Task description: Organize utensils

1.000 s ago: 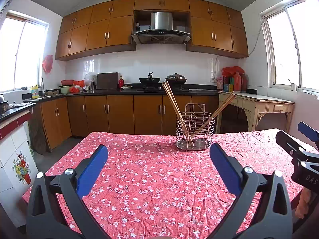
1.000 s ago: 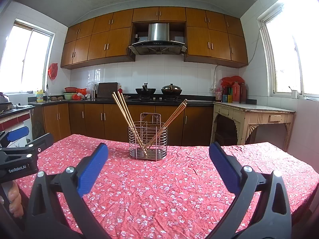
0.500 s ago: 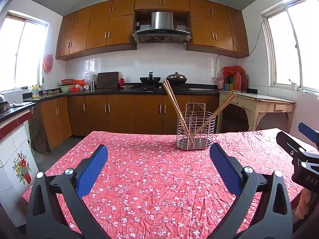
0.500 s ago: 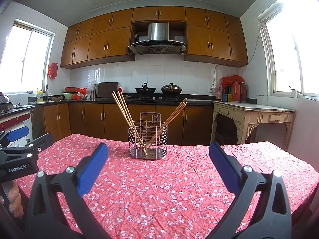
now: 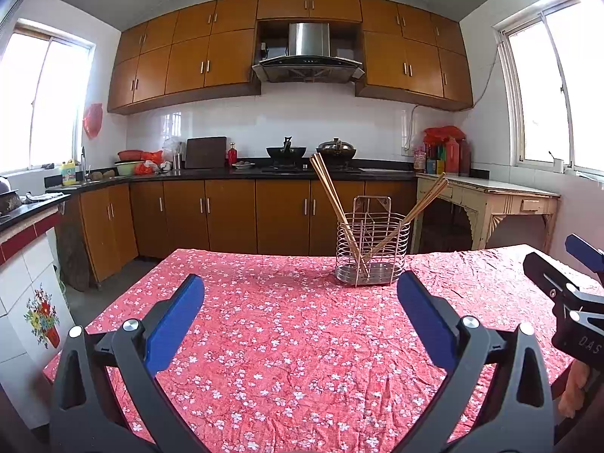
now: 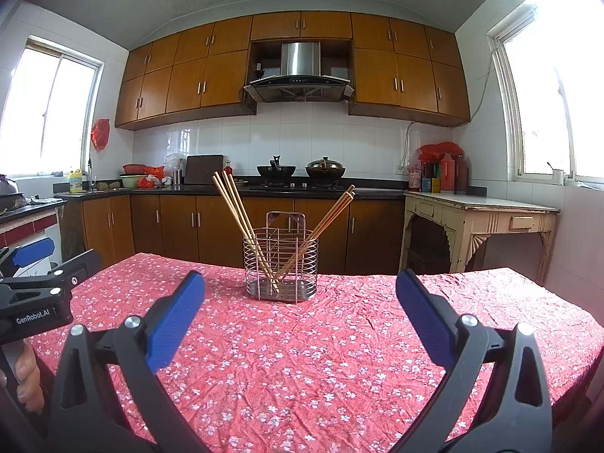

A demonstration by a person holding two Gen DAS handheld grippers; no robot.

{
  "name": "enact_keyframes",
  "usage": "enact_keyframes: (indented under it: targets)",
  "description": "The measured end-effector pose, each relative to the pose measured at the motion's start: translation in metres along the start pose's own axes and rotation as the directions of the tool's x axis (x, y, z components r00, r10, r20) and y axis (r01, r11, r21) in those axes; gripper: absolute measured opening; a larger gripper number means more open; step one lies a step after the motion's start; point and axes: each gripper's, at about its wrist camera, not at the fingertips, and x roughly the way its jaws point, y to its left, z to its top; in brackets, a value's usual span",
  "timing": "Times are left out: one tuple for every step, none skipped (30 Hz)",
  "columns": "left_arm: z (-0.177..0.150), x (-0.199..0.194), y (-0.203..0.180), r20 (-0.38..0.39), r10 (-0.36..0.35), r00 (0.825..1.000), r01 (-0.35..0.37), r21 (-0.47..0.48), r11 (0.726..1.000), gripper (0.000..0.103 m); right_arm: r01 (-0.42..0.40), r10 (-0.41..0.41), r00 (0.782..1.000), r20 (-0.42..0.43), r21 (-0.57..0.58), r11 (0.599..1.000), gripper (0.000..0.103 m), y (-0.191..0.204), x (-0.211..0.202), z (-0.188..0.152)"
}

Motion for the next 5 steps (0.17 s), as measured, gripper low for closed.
enact_keyframes:
  targets:
    - [-0.0002,-0.0002,0.0005,-0.001,-0.002,1.0,0.002,-0.003,1.0,0.101,-0.001,0.001,1.0,-0.001,0.0,1.0,0.099,-0.0001,0.0,-0.0001]
    - [-0.0001,-0.0003,0.0009,-0.002,-0.004,1.0,0.004,-0.005,1.0,0.101,0.0,0.0,1.0,0.0,0.0,1.0,0.099,0.0,-0.0001,0.0]
    - [-0.0001,0.0,0.0011,-0.004,-0.005,1.0,0.005,-0.007,1.0,0.101,0.0,0.0,1.0,0.0,0.0,1.0,0.099,-0.0001,-0.0001,0.0001]
    - [-0.0004,-0.0003,0.0017,-0.004,-0.007,1.0,0.007,-0.009,1.0,0.101,-0.001,0.001,1.0,0.0,0.0,1.0,0.099,-0.0004,-0.0001,0.0001]
    - [0.0,-0.0003,0.0014,-0.005,-0.006,1.0,0.006,-0.01,1.0,0.101,-0.001,0.001,1.0,0.0,0.0,1.0,0.099,-0.0004,-0.0001,0.0002]
